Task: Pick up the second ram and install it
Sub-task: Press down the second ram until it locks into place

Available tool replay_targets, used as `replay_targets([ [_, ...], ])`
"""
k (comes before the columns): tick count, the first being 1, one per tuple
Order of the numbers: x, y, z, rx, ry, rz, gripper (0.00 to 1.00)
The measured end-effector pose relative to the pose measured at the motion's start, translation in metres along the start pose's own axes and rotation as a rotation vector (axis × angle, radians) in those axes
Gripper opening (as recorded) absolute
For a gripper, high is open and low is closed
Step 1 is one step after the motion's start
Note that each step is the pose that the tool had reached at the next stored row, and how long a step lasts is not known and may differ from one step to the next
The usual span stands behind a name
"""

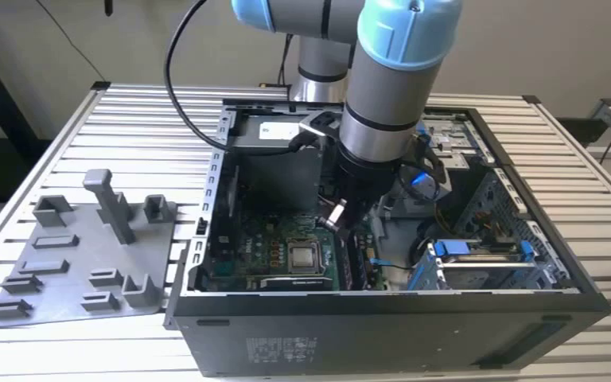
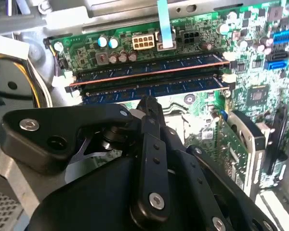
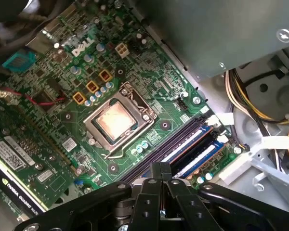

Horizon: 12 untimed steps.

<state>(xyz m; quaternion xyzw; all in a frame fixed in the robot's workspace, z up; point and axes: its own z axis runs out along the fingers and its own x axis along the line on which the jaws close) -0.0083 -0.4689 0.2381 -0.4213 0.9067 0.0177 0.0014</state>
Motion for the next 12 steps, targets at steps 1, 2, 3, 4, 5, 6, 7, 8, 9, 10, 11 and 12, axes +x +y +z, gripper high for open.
replay_targets([
  [1, 0.0, 0.0, 0.0001, -0.0001, 0.0004, -0.016, 0.11],
  [2, 0.0, 0.0, 0.0002, -0.0003, 0.0008, -0.03, 0.11],
  [3, 0.0001, 0.0001, 0.0004, -0.0005, 0.0011, -0.045, 0.11],
  [4, 0.0001, 0.0001, 0.0005, -0.0008, 0.0017, -0.06, 0.11],
  [5, 0.0001, 0.0001, 0.0007, -0.0011, 0.002, -0.076, 0.11],
  [6, 0.0001, 0.0001, 0.0008, -0.0014, 0.0027, -0.095, 0.11],
  [7, 0.0002, 0.0002, 0.0009, -0.0017, 0.0032, -0.112, 0.11],
  [8, 0.0002, 0.0002, 0.001, -0.002, 0.0038, -0.13, 0.11],
  [9, 0.0003, 0.0002, 0.0011, -0.0023, 0.0043, -0.147, 0.11],
  [10, 0.0003, 0.0003, 0.0013, -0.0025, 0.0048, -0.165, 0.11],
  [11, 0.0003, 0.0003, 0.0014, -0.0027, 0.0053, -0.183, 0.11],
  [12, 0.0003, 0.0002, 0.0015, -0.0028, 0.0056, -0.201, 0.11],
])
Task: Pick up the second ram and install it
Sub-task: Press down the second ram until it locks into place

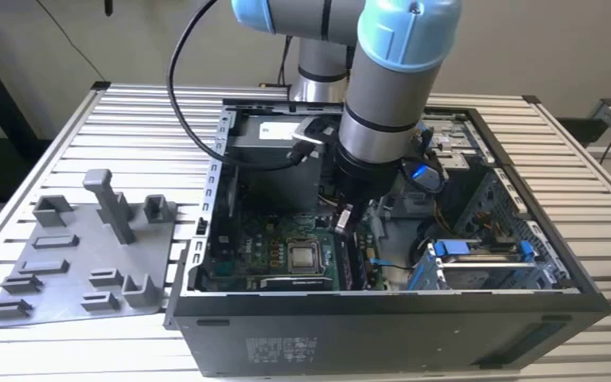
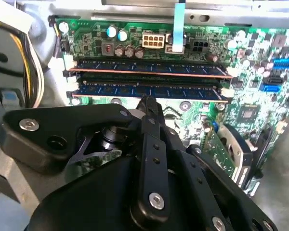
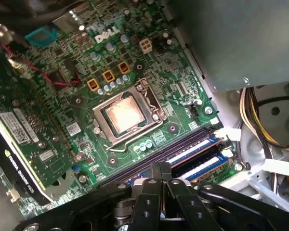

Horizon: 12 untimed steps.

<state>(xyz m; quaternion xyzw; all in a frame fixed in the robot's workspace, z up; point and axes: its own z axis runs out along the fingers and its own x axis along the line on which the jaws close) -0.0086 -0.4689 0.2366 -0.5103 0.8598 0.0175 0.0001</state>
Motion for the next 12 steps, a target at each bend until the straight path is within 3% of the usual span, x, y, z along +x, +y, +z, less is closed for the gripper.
replay_targets([
  [12, 0.0, -0.0001, 0.0008, 0.0025, 0.003, -0.219, 0.11],
])
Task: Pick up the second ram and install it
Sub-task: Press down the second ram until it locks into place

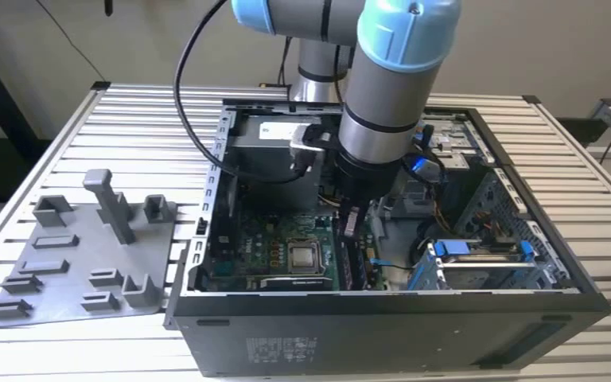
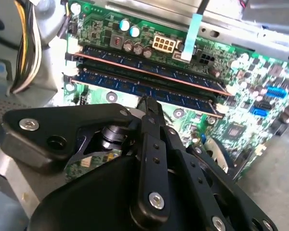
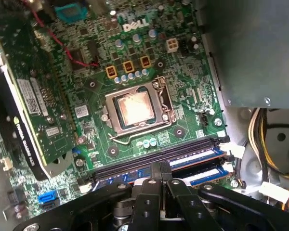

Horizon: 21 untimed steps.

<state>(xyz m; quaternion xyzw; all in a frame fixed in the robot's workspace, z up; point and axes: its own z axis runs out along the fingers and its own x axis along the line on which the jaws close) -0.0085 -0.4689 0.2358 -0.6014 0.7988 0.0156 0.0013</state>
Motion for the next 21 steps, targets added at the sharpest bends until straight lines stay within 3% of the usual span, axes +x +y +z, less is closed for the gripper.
replay_targets([
  [14, 0.0001, 0.0, 0.0032, 0.0106, 0.0013, -0.249, 0.11],
  [21, 0.0001, 0.0001, 0.0048, 0.0114, 0.0005, -0.259, 0.11],
])
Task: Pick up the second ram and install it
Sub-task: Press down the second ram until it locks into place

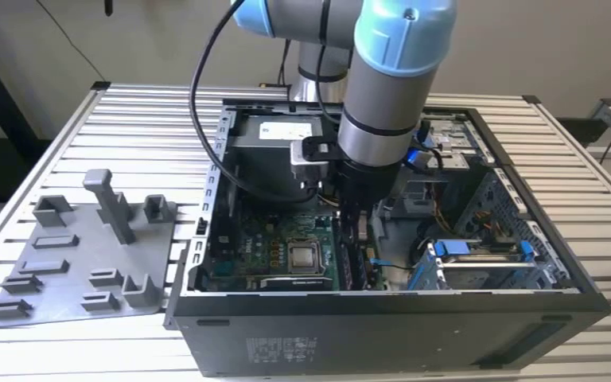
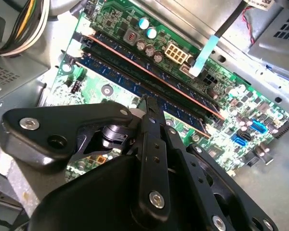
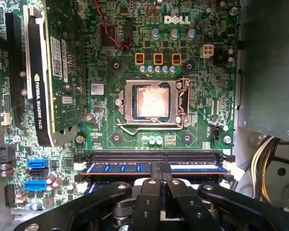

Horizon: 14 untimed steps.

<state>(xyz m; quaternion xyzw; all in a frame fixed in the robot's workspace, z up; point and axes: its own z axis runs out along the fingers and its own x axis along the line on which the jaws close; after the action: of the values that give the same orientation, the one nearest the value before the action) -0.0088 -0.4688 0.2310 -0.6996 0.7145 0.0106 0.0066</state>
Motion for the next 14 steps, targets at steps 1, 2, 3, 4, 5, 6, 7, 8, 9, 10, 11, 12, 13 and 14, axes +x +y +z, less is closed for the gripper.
replay_targets([
  [1, 0.0001, 0.0, 0.0006, 0.0, 0.0004, 0.005, 0.11],
  [2, 0.0001, 0.0, 0.0017, 0.0, 0.0006, 0.011, 0.11],
  [3, 0.0002, 0.0, 0.0037, 0.0001, 0.0005, 0.015, 0.11],
  [4, 0.0002, 0.0, 0.0055, 0.0001, 0.0006, 0.017, 0.11],
  [5, 0.0004, 0.0, 0.0069, -0.0002, 0.0015, 0.017, 0.11],
  [6, 0.0005, 0.0, 0.0084, -0.0004, 0.0021, 0.017, 0.11],
  [7, 0.0005, 0.0, 0.0103, -0.0003, 0.0019, 0.017, 0.11],
  [8, 0.0006, 0.0, 0.0122, -0.0002, 0.0021, 0.017, 0.11],
  [9, 0.0007, 0.0, 0.0138, -0.0004, 0.0024, 0.017, 0.11],
  [10, 0.0005, 0.0, 0.0137, -0.0005, 0.0027, 0.017, 0.11],
  [11, 0.0002, -0.0001, 0.0125, -0.0007, 0.0036, 0.017, 0.11],
  [12, 0.0001, -0.0001, 0.0107, -0.0001, 0.0015, 0.017, 0.11],
  [13, -0.0003, -0.0001, 0.0085, 0.0007, -0.0023, 0.017, 0.11],
  [14, -0.0002, -0.0001, 0.0053, 0.0005, -0.0014, 0.017, 0.11],
])
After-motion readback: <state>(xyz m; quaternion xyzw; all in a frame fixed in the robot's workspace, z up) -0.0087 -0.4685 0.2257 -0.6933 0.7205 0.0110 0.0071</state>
